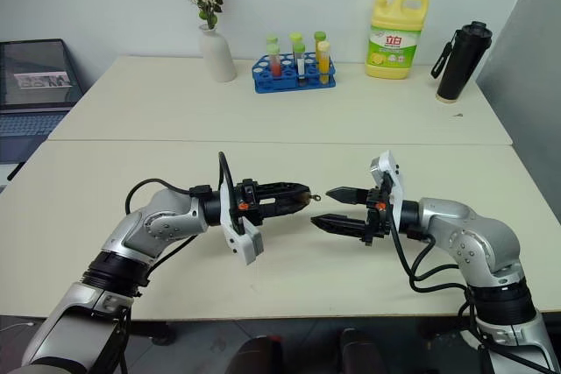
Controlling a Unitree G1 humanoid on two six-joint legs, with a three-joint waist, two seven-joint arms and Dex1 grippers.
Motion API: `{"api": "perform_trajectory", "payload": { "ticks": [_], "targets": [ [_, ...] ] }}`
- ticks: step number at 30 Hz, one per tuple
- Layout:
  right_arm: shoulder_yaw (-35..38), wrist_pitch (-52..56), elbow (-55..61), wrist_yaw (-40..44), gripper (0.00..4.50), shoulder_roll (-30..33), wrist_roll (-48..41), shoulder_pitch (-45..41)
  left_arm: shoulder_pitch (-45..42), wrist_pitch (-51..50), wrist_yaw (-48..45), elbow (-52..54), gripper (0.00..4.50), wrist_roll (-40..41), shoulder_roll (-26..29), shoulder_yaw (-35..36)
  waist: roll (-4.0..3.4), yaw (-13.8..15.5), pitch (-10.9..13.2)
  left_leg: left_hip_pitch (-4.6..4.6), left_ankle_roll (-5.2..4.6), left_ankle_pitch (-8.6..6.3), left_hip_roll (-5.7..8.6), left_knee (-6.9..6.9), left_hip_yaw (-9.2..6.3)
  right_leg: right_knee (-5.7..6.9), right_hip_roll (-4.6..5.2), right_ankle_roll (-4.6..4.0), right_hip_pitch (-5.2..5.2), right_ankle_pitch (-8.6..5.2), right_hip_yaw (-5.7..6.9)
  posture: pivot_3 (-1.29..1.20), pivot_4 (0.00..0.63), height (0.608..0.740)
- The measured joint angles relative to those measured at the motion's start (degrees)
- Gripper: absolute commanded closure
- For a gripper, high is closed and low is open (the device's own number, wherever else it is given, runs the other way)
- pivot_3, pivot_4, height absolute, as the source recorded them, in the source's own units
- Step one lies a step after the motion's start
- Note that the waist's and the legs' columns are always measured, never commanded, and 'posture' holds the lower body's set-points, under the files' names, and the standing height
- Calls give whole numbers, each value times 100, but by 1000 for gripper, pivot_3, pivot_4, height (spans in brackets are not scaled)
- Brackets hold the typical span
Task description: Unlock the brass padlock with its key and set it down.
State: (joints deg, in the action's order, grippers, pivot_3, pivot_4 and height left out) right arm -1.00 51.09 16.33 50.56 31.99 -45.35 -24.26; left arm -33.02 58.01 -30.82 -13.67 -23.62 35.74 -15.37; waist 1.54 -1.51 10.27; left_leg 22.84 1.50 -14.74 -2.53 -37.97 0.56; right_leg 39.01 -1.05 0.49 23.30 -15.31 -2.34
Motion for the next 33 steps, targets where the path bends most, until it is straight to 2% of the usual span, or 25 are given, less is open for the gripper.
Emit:
{"api": "perform_trajectory", "payload": {
  "ticks": [8, 9, 11, 14, 21, 22, 33],
  "targets": [
    [0, 55, -89, 9, 0, -76, -90, -169, -1, 2, 30, 1, 3535, -19, 44, -16, 0, 0, 0, 1, 0, 0, 0, 0, 1, 0, 1, 0, 0, 0, 1, 0, 150, 740],
    [-2, 56, -111, 11, 294, -76, -90, -169, -1, 2, 30, 1, 3535, -19, 53, -17, 0, 0, 0, 1, 0, 0, 0, 0, 1, 0, 1, 0, 0, 0, 1, 0, 150, 740],
    [-4, 58, -114, 18, 579, -76, -91, -170, -1, 2, 30, 1, 3535, -19, 53, -17, 0, 0, 0, 1, 0, 0, 0, 0, 1, 0, 1, -1, 0, 1, 2, 0, 150, 740],
    [-12, 59, -114, 22, 1591, -78, -91, -176, 0, 2, 30, 1, 3535, -20, 53, -19, 0, 0, 0, 0, 0, 0, 0, 0, 1, 0, 1, 0, 0, 0, 1, 0, 150, 740],
    [-35, 58, -184, 58, 4267, -96, -85, -267, 19, 22, 32, 18, 3535, -45, 53, -22, 0, -1, 0, 0, 0, 0, 0, 0, 2, 0, 1, -1, 0, 1, 1, 0, 150, 740],
    [-35, 58, -208, 56, 4457, -96, -82, -277, 31, 40, 32, 34, 3535, -48, 53, -30, 0, 0, 0, 0, 0, 0, 0, 0, 2, 0, 1, -1, 0, 1, 1, 0, 150, 740],
    [-94, 50, -247, 64, 4500, -141, -62, -296, 72, 84, 35, 41, 3535, -130, 53, -54, 0, 0, 0, 0, 0, 0, 0, 0, 1, 0, 1, -1, 0, 1, 2, 0, 150, 740]
  ]
}}
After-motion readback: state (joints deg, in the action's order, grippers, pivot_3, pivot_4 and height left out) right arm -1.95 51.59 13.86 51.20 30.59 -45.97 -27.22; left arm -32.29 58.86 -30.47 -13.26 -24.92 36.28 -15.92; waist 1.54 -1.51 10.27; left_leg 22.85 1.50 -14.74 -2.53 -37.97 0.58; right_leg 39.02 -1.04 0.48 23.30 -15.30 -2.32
